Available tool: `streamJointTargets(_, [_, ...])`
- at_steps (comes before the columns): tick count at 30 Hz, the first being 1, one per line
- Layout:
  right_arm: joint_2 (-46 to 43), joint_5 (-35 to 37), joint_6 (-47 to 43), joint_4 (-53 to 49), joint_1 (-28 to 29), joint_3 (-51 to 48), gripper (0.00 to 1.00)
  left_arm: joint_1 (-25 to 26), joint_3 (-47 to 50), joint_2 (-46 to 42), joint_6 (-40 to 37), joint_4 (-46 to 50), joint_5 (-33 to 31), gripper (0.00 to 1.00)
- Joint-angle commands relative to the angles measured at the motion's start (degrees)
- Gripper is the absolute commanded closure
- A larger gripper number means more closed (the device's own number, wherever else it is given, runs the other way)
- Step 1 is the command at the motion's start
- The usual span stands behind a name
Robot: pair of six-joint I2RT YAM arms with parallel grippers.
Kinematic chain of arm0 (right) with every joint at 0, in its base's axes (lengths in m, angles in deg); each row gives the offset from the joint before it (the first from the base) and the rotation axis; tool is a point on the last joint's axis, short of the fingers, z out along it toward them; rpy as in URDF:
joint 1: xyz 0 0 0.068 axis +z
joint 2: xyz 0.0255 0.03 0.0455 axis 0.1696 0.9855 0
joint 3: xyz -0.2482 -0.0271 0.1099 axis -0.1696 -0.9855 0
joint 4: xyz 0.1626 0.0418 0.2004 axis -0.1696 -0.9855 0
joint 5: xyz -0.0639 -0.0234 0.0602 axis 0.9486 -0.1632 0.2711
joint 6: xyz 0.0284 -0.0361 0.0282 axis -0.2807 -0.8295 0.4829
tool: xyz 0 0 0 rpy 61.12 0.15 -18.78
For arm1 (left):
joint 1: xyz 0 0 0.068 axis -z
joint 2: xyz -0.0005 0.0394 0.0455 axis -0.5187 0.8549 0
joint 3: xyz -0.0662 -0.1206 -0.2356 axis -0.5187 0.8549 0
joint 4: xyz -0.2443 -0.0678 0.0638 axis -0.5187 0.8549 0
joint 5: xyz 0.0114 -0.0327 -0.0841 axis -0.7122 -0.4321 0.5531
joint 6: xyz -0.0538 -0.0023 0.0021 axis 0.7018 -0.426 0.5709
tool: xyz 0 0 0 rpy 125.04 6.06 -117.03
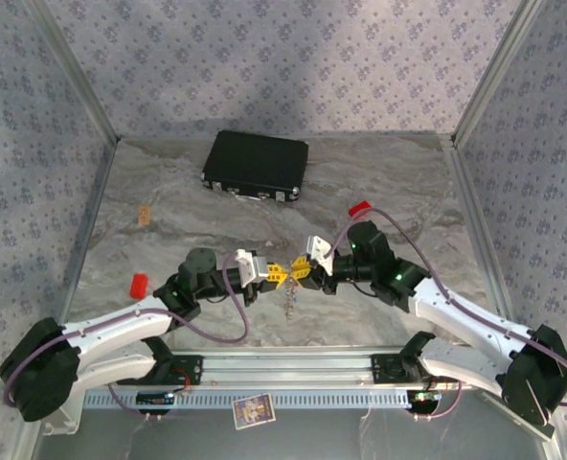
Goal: Put the keys on the keyring
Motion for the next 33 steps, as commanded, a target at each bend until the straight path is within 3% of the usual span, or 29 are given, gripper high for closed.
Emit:
streamJointTargets(1, [0.7, -1.6, 1.0, 1.6, 0.3, 0.1, 0.83, -0.2, -0.1, -0.3, 0.7, -4.5, 2.4, 1.0])
streamJointTargets(8, [1.3, -2.1, 0.2, 0.9, 0.5, 1.3, 0.96, -0.2, -0.1, -0.5, 0.8, -3.9, 1.3, 1.0])
streamJointTargets(9, [1.3, -2.0, -0.4, -0.2, 0.5, 1.7, 1.0, -0.2, -0.4, -0.5, 0.9, -3.1, 0.3, 0.95])
streamJointTargets(11, [1.2, -1.4, -1.7, -2.6, 0.6, 2.6, 1.0, -0.2, -1.3, -0.9, 0.1, -0.1, -1.3, 0.87])
streamJointTargets(18, [2.9, 2.8, -10.7, -18.8, 2.1, 9.9, 1.0, 0.0, -6.3, -2.1, -4.1, 15.4, -3.9, 0.81])
streamJointTargets(23, [5.3, 4.7, -14.9, -25.3, 3.7, 14.3, 1.0, 0.0, -6.7, -1.7, -4.8, 17.7, -3.4, 0.81])
streamJointTargets(33, [10.2, 6.8, -17.9, -28.3, 6.8, 19.3, 1.0, 0.0, -7.8, -1.2, -5.1, 17.9, -0.6, 0.81])
